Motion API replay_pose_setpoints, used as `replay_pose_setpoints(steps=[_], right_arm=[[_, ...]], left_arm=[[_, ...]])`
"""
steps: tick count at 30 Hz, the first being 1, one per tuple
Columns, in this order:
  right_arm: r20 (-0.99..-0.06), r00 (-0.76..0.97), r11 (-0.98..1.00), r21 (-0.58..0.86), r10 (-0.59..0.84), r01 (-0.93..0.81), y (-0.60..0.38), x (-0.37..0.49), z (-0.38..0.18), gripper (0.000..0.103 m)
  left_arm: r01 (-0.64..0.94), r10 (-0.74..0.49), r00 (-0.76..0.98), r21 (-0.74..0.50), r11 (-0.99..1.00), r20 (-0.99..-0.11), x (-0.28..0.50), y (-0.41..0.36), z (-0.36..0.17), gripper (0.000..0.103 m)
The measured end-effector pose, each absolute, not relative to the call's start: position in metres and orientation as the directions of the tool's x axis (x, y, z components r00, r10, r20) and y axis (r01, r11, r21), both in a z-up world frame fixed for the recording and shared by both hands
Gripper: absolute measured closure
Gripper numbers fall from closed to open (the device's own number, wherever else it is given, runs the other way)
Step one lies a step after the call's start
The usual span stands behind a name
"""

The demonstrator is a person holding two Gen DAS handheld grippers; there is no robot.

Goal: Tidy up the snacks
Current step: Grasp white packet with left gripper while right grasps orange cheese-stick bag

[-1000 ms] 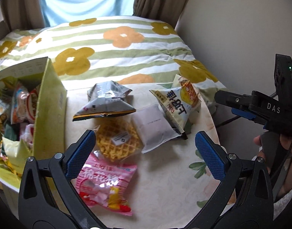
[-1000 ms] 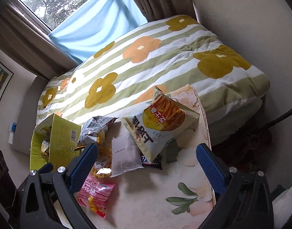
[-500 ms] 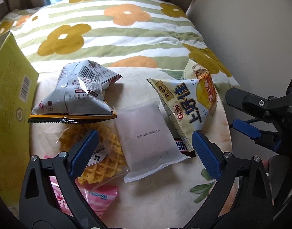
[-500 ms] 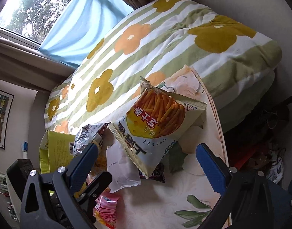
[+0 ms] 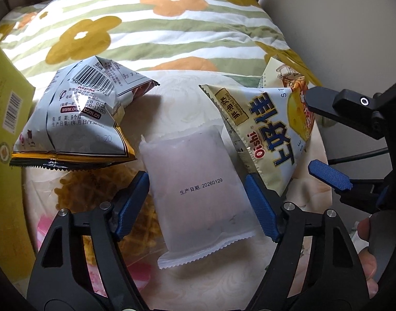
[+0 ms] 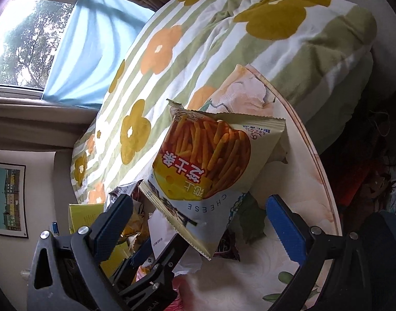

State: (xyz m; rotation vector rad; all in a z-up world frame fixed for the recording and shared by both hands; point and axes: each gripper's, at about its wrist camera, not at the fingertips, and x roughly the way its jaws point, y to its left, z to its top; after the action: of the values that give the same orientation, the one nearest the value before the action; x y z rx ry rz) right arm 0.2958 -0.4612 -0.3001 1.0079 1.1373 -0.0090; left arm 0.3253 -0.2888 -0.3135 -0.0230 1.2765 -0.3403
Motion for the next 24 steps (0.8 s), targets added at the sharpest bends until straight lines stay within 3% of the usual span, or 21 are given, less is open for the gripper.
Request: replay_pose_setpoints(steps=[16, 24], right_arm=[[-0.818, 0.442, 0.596, 0.572, 0.368, 0.563, -0.456, 0.329, -0.31, 0.001], [-0.814, 0.448, 0.608, 0.576, 0.369, 0.547, -0.458, 0.328, -0.313, 0.026]], left_arm=[[0.285, -0.238, 0.237, -0.167, 0.944, -0.942, 0.33, -0.295, -0.315, 0.038], [0.297, -0.255, 0.226, -0.183, 0.937, -0.94, 0.323, -0.291, -0.307, 0.038]])
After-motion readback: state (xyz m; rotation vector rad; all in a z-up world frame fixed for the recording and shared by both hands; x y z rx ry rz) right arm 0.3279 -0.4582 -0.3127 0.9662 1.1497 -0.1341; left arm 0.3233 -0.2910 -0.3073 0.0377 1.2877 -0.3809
